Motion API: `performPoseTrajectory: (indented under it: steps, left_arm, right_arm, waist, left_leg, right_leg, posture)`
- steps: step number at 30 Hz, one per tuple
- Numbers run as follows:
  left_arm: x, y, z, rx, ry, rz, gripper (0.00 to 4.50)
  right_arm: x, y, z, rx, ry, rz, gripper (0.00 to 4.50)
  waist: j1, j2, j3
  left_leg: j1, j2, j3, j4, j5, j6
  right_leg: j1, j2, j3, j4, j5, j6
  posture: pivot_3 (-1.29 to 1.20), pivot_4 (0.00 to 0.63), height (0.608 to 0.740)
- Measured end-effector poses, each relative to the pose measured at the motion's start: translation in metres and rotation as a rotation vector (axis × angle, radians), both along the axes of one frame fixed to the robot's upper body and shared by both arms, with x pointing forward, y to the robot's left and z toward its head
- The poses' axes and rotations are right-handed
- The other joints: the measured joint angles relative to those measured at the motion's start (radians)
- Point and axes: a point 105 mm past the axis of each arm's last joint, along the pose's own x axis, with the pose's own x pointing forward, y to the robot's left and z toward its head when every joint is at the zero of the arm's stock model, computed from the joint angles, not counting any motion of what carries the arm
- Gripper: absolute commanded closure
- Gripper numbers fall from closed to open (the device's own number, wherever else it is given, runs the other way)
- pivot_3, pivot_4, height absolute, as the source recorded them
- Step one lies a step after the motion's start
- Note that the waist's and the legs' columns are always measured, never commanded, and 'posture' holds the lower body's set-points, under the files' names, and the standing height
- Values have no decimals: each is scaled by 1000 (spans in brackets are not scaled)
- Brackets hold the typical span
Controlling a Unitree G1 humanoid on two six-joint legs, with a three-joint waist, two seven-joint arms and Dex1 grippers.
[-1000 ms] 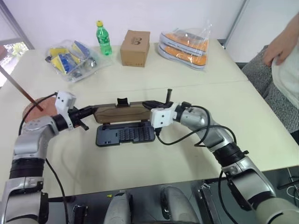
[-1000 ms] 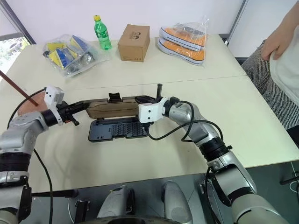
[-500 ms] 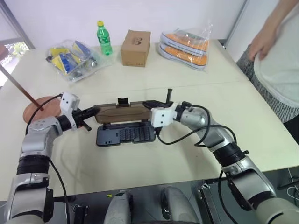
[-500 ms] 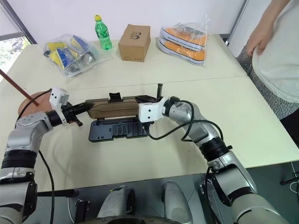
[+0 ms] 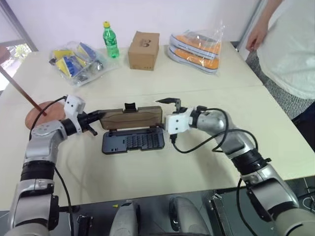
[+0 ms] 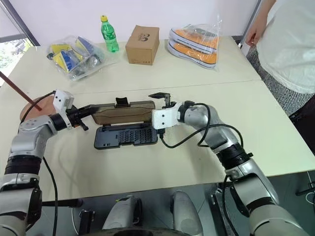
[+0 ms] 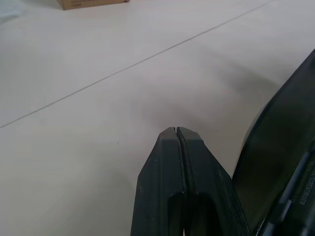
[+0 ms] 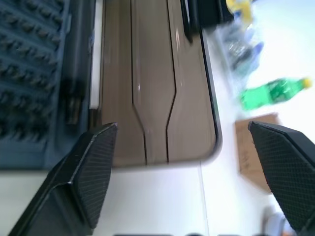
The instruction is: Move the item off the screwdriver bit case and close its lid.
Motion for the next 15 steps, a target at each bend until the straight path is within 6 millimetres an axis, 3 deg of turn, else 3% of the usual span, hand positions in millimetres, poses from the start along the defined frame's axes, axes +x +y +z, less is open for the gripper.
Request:
performPoseTrajectory:
  steps: [4,9,15]
  left_arm:
    - [0,-1,0,1,-3,-3,4500]
    - [-6,-4,0,11,0,-31,4500]
    - [-9,-7,4,22,0,-61,4500]
  right_arm:
    - [-5,-35,12,-25,115,-87,15]
    - [-12,-83,6,-21,233,-254,15]
    - [-16,-87,2,21,246,-305,15]
  waist:
    - [6,0,0]
    - [19,0,0]
    - [24,0,0]
  left_leg:
    - [0,0,0,0,0,0]
    - [0,0,1,1,0,0]
    - [0,0,0,1,0,0]
  right_leg:
    - [0,0,-1,0,0,0]
    - [0,0,0,0,0,0]
    - [0,1,0,0,0,0]
  posture:
    - [0,150,740]
    - [0,150,740]
    - [0,150,740]
